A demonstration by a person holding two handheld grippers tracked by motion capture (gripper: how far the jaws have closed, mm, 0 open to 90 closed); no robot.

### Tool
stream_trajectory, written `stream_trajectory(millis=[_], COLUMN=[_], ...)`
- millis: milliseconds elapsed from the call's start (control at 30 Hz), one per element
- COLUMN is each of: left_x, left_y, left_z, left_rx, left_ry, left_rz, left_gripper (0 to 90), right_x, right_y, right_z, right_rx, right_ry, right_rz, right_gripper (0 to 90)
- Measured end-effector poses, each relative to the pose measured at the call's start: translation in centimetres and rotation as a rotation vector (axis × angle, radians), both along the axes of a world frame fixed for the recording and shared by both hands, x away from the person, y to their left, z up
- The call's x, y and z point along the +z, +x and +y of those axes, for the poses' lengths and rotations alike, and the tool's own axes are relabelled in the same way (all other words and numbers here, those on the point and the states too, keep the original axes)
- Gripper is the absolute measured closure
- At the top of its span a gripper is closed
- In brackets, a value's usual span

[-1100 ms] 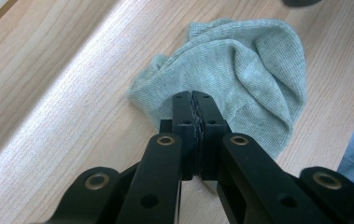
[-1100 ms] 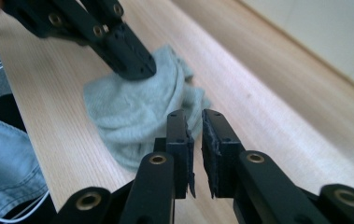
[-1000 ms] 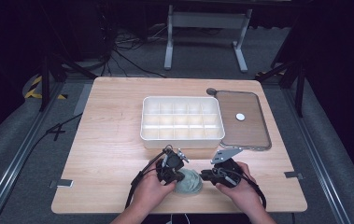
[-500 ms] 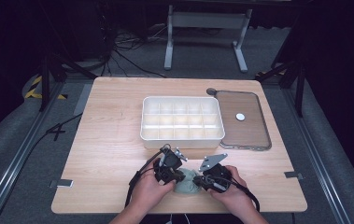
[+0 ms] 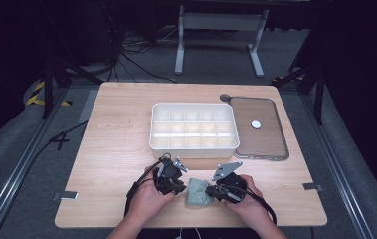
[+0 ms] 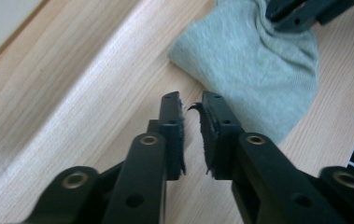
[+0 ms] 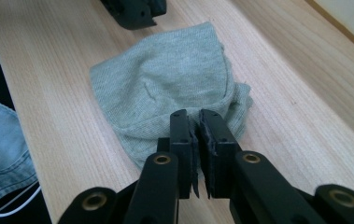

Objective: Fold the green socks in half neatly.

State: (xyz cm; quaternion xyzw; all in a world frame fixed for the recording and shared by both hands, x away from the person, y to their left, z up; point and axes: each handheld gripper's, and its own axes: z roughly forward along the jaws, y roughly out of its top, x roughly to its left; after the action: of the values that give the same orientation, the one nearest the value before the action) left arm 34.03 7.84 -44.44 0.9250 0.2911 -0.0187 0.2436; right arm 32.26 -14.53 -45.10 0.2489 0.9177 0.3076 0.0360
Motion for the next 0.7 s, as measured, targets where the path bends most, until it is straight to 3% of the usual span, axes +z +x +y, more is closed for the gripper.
stream_trajectory(millis=[33,167,333,533,700], left_x=[-0.10,-0.60,-0.87,-0.94,-0.58], left_y=[-0.06,-0.33,-0.43,-0.48,-0.75], left_z=[-0.04,-0.19,-0.12,-0.25,-0.75], left_rx=[0.003,-0.026,-0.029,-0.047,-0.075], left_ry=[-0.003,0.010,0.002,-0.007,-0.007], left_rz=[0.009,-0.025,-0.033,-0.030,-0.055], left_gripper=[79.4,76.5,75.0,77.3,80.0], right_x=[0.00,-0.02,0.01,-0.01,0.01], right_y=[0.02,0.22,0.29,0.29,0.27], right_z=[0.06,0.12,0.11,0.14,0.17], right_rx=[-0.003,0.002,0.008,0.008,0.014], right_ry=[0.000,0.003,0.004,0.003,-0.001], right_rz=[-0.001,0.003,0.008,0.007,0.006], right_gripper=[84.2,85.1,85.6,86.0,86.1])
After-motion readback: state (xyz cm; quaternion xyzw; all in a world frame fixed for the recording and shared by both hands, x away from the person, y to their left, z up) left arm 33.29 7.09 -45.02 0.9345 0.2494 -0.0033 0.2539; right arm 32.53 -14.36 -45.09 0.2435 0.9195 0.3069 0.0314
